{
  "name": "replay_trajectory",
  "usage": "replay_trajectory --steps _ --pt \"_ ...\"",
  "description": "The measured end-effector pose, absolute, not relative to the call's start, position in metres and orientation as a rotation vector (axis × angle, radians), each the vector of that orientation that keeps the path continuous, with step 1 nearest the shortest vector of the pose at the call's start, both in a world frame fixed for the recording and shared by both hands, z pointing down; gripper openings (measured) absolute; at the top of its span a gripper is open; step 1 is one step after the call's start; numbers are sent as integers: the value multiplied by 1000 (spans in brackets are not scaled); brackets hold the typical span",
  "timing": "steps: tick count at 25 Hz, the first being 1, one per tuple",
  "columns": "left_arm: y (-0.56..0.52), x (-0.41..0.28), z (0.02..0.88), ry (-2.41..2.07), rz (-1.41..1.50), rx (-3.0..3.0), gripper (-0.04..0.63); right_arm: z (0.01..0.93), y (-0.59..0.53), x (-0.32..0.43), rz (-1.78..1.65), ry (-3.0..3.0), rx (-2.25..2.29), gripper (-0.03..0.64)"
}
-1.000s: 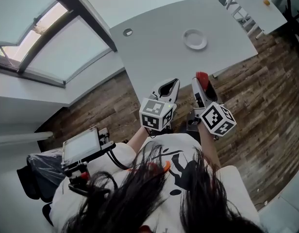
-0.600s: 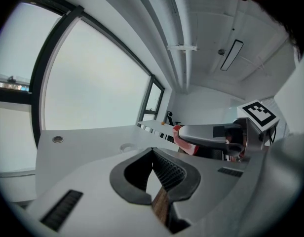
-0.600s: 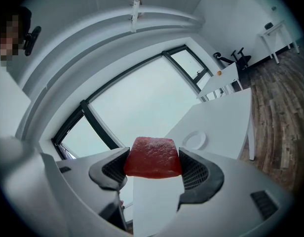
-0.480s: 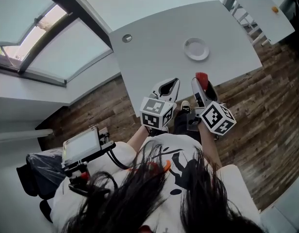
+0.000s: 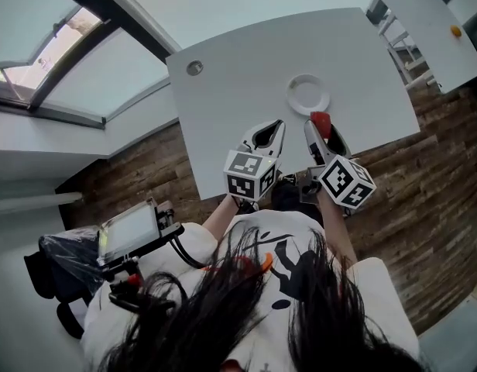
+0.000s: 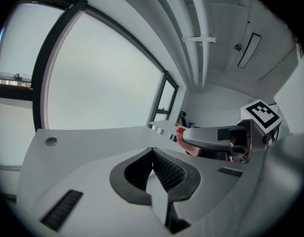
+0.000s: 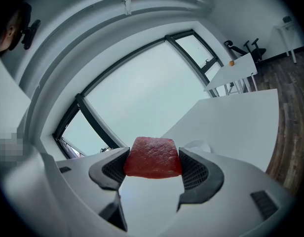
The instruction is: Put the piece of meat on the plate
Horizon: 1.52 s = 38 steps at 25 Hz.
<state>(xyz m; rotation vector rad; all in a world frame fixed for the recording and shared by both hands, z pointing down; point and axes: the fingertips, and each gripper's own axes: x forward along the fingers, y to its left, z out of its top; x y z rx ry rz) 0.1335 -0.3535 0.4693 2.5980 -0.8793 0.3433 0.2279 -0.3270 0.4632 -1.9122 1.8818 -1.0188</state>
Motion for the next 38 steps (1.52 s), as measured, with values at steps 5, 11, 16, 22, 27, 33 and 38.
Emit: replay_trajectory --steps 5,11,16,22,27,33,38 --pt "-392 193 490 -926 387 2551 6 497 -373 285 -1107 1951 -1906 307" --pt "-409 213 507 -949 448 2558 6 528 -406 300 -1159 2040 -1889 307" --pt "-420 219 523 -967 493 2526 6 557 -429 306 -1204 2112 -1911 307" --pt "-435 223 537 -960 506 2496 6 592 -455 305 -1253 2207 -1971 307" --pt "-439 225 543 -971 526 2480 6 623 -464 305 -1286 2318 -2043 307" --pt "-442 219 549 -994 531 2455 6 648 -466 300 -1306 2440 -2102 307" --pt "-441 213 555 -1010 532 2441 6 660 -465 293 -1317 2497 -2135 307"
